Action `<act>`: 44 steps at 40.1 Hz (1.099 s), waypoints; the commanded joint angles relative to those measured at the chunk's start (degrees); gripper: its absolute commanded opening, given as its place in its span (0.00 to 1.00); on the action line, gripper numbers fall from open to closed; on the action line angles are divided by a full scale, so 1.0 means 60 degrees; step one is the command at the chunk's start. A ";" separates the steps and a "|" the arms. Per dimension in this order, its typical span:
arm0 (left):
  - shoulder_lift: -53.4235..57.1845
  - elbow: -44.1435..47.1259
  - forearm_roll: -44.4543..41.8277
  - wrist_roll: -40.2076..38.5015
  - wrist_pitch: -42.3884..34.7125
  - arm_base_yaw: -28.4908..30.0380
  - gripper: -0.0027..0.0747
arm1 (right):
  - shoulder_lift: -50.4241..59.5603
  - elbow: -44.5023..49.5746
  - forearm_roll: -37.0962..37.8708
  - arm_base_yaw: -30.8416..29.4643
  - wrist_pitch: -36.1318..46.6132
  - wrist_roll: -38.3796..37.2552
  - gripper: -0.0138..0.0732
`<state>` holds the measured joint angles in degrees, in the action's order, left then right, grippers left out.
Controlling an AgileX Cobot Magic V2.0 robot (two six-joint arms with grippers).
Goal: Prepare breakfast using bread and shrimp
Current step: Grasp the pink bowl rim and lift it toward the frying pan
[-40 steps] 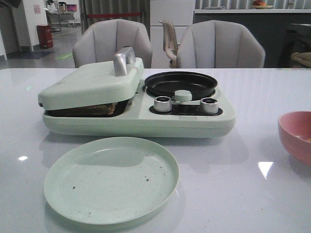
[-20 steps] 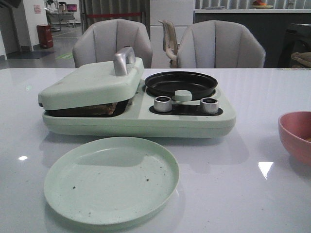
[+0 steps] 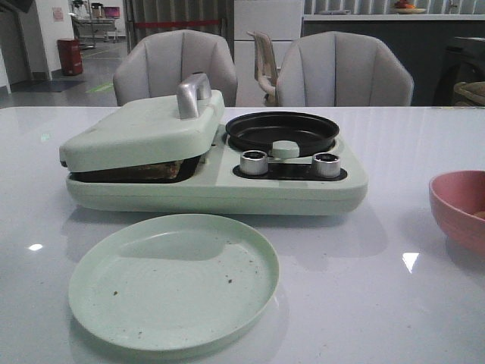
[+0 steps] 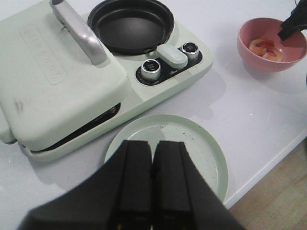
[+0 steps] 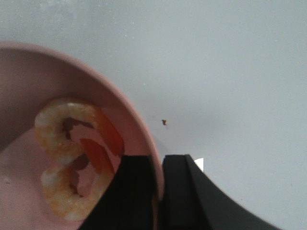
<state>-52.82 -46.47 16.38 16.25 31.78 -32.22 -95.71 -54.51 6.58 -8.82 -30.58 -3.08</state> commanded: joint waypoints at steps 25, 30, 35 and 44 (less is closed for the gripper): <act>0.0137 -0.0261 0.0189 -0.0092 -0.0710 -0.0056 0.16 | 0.0310 -0.5440 0.3233 0.2985 -0.1877 -0.0081 0.21; 0.0137 -0.0261 0.0189 -0.0092 -0.0710 -0.0056 0.16 | -0.0194 -0.6668 0.5556 0.4247 -0.2680 -0.0786 0.21; 0.0137 -0.0261 0.0189 -0.0092 -0.0710 -0.0056 0.16 | -0.0900 -0.7691 0.8075 0.5426 -0.3507 -0.1702 0.21; 0.0137 -0.0261 0.0189 -0.0092 -0.0710 -0.0056 0.16 | -0.2131 -0.8585 1.2376 0.6860 -0.4324 -0.3407 0.21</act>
<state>-52.82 -46.47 16.41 16.25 31.78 -32.22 -109.46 -102.84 66.41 29.88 -55.84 -19.16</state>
